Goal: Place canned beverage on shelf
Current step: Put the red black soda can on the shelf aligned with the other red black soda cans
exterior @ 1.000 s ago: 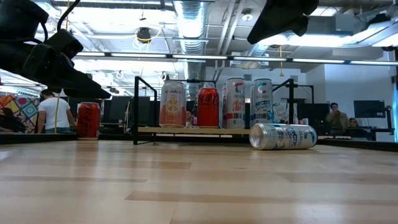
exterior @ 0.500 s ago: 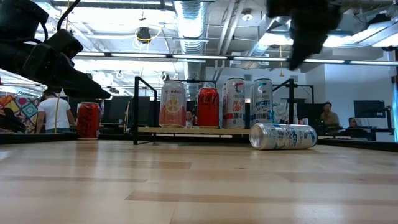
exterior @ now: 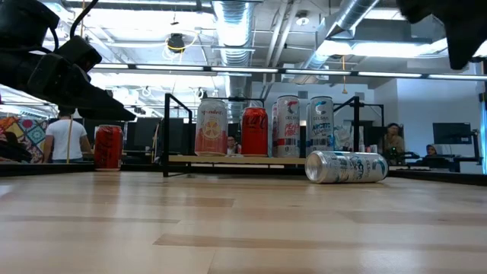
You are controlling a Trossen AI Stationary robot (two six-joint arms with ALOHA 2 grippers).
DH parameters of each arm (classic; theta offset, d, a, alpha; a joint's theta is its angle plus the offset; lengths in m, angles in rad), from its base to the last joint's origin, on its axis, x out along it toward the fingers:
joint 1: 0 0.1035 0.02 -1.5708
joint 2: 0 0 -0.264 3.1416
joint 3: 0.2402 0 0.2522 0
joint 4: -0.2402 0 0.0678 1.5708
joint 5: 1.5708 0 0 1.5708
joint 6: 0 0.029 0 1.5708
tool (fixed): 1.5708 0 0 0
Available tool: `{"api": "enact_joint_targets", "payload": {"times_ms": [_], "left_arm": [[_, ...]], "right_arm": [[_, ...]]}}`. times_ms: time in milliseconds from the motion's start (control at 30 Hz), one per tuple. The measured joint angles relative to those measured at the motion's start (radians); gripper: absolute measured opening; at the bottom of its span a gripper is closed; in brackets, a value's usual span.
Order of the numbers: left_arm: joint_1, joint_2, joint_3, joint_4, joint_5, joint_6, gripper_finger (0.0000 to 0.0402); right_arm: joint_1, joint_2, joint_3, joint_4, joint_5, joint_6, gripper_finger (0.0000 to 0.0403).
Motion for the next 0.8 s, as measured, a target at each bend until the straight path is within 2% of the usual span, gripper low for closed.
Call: {"api": "enact_joint_targets", "payload": {"times_ms": [167,267,367,533,667,800], "left_arm": [[0.000,0.000,0.000,0.000,0.000,0.000,0.0377],[0.000,0.000,0.000,0.000,0.000,0.000,0.0377],[0.000,0.000,0.000,0.000,0.000,0.000,0.0377],[0.000,0.000,0.000,0.000,0.000,0.000,0.0377],[0.000,0.000,0.000,0.000,0.000,0.000,0.0377],[0.000,0.000,0.000,0.000,0.000,0.000,0.0377]], "right_arm": [[0.179,-0.035,0.000,-0.114,0.273,0.360,0.0052],[0.298,-0.007,0.000,-0.175,0.273,0.539,0.0052],[0.374,0.012,-0.002,-0.167,0.249,0.612,0.0051],[0.448,0.004,-0.002,-0.168,0.316,0.658,0.0037],[0.469,-0.018,-0.002,-0.174,0.440,0.599,0.0022],[0.454,-0.007,-0.005,-0.172,0.559,0.516,0.0026]]}}
